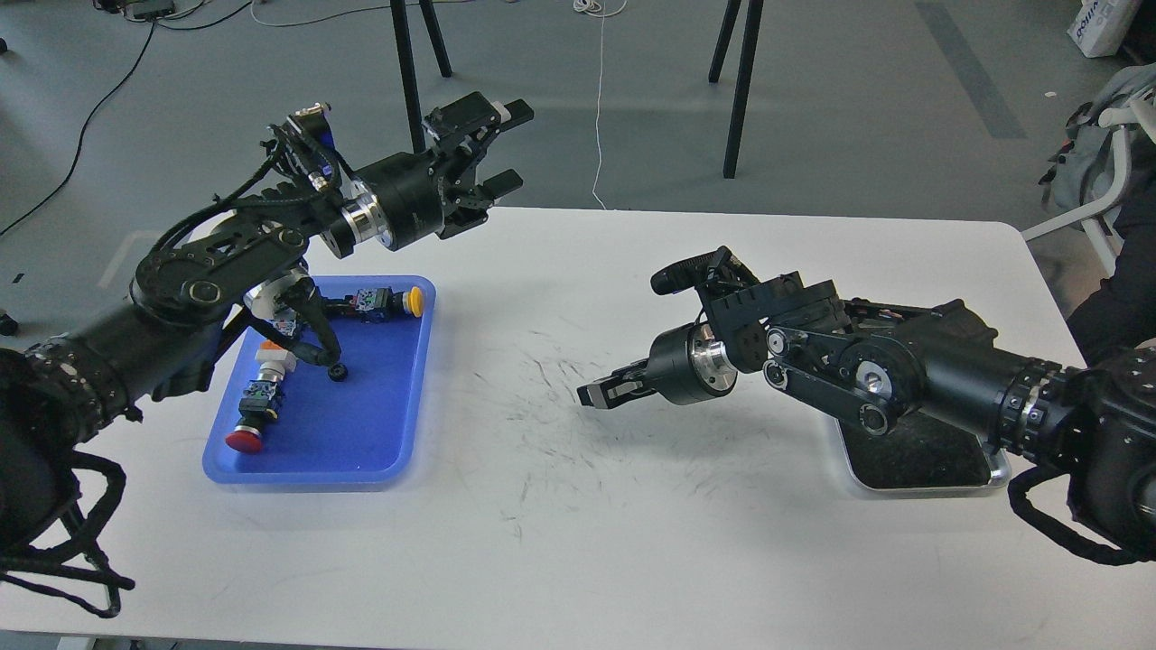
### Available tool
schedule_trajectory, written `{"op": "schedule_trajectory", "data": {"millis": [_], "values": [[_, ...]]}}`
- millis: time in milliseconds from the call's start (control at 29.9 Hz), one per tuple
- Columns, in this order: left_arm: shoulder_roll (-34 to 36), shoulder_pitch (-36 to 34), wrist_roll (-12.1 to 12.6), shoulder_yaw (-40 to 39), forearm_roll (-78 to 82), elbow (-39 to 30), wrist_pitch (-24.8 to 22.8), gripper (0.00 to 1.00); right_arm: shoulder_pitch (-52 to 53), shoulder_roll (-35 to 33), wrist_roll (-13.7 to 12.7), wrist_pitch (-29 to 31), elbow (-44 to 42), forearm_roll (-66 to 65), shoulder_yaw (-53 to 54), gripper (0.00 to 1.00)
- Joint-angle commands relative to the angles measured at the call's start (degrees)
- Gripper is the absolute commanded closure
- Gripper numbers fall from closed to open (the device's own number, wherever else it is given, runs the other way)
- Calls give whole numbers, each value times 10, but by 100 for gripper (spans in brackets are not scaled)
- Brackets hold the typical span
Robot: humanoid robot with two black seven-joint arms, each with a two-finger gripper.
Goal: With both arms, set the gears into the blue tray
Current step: 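Carry the held part with the right gripper toward mid-table, then release the black part at mid-table and raise the right arm away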
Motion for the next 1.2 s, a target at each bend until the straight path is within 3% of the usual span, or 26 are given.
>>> {"op": "schedule_trajectory", "data": {"millis": [0,635,668,769,835,969,1170], "values": [[0,0,0,0,0,0,0,0,-1,27,0,-1,-22,6,0,87],[-2,0,0,0,0,0,1,0,-11,47,0,-9,-55,6,-1,82],[-2,0,0,0,0,0,1,0,-11,47,-1,-10,-55,6,-1,77],[-2,0,0,0,0,0,1,0,-10,47,-7,-27,-60,6,-1,37],[-2,0,0,0,0,0,1,0,-10,47,-7,-36,-64,6,-1,20],[-2,0,0,0,0,-1,1,0,-10,47,-7,-40,-65,13,6,5],[0,1,0,0,0,-1,1,0,-4,42,-7,-40,-66,26,10,2]]}}
